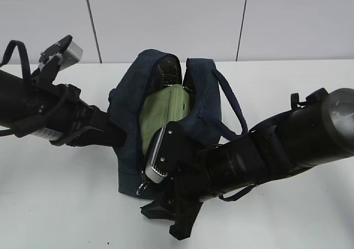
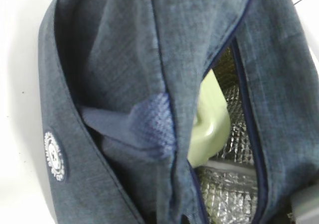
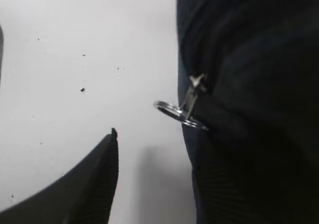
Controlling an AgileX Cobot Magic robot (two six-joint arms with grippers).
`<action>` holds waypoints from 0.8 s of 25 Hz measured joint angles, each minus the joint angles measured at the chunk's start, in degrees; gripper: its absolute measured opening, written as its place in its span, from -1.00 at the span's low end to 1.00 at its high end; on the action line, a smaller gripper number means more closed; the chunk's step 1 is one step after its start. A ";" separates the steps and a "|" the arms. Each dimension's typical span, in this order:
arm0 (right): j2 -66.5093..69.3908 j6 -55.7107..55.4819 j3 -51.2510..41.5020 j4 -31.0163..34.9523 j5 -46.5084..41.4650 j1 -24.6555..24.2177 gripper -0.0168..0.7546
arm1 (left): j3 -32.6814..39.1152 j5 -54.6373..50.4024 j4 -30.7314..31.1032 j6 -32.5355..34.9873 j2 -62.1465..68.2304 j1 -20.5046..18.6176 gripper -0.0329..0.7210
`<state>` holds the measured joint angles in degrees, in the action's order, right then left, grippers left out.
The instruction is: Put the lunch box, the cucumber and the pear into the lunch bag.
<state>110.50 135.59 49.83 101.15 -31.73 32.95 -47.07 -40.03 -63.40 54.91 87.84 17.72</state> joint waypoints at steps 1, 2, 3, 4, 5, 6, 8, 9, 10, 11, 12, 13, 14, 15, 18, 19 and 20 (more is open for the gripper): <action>0.00 0.00 0.00 0.40 0.11 0.00 0.09 | 0.00 0.00 0.00 0.00 0.00 0.00 -0.94; 0.00 0.00 0.00 0.69 0.20 0.00 0.09 | 0.00 0.00 0.00 0.00 0.00 0.00 -0.94; 0.00 -0.04 0.00 0.85 0.46 0.00 0.09 | 0.00 0.00 0.00 0.00 0.00 0.00 -0.94; -0.38 -0.04 0.00 0.95 0.80 0.11 0.09 | 0.00 0.00 0.00 0.00 0.00 0.00 -0.94; -0.90 -0.04 0.00 0.95 1.22 0.11 0.09 | 0.00 0.00 0.00 0.00 0.00 0.00 -0.94; -1.49 -0.13 0.00 0.95 1.35 0.11 0.09 | 0.00 0.00 0.00 0.00 0.00 0.00 -0.94; -2.48 -0.13 0.00 1.07 2.01 0.11 0.09 | -0.04 0.00 0.00 0.00 0.00 0.00 -0.94; -2.72 -0.13 0.00 1.07 2.17 0.11 0.10 | -0.04 0.06 0.00 0.00 0.00 0.00 -0.94; -2.86 -0.13 0.00 1.07 2.33 0.11 0.11 | -0.04 0.06 0.00 0.00 0.00 0.00 -0.94; -2.86 -0.13 0.00 1.07 2.33 0.11 0.13 | -0.04 0.06 0.00 0.00 0.00 0.00 -0.94; -2.86 -0.13 0.00 1.07 2.33 0.11 0.15 | -0.04 0.06 0.00 0.00 0.00 0.00 -0.94; -2.96 -0.13 0.00 1.07 2.33 0.11 0.18 | -0.04 0.06 0.00 0.00 0.00 0.00 -0.94; -2.89 -0.13 0.00 1.07 2.33 0.11 0.19 | -0.06 0.06 0.00 0.00 0.00 0.00 -0.94; -2.89 -0.13 0.00 1.07 2.33 0.11 0.20 | -0.06 0.06 0.00 0.00 0.00 0.00 -0.94; -2.99 -0.17 0.00 1.07 2.91 0.11 0.20 | -0.06 0.06 0.00 0.00 0.00 0.00 -0.94; -2.99 -0.17 0.00 1.07 3.36 0.11 0.20 | -0.06 0.06 0.00 0.00 0.00 0.00 -0.94; -2.99 -0.17 0.00 1.07 3.41 0.23 0.20 | -0.06 0.06 0.00 0.00 0.00 0.00 -0.94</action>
<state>107.51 135.42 49.83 102.22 -28.33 33.19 -47.13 -39.98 -63.40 54.91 87.84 17.72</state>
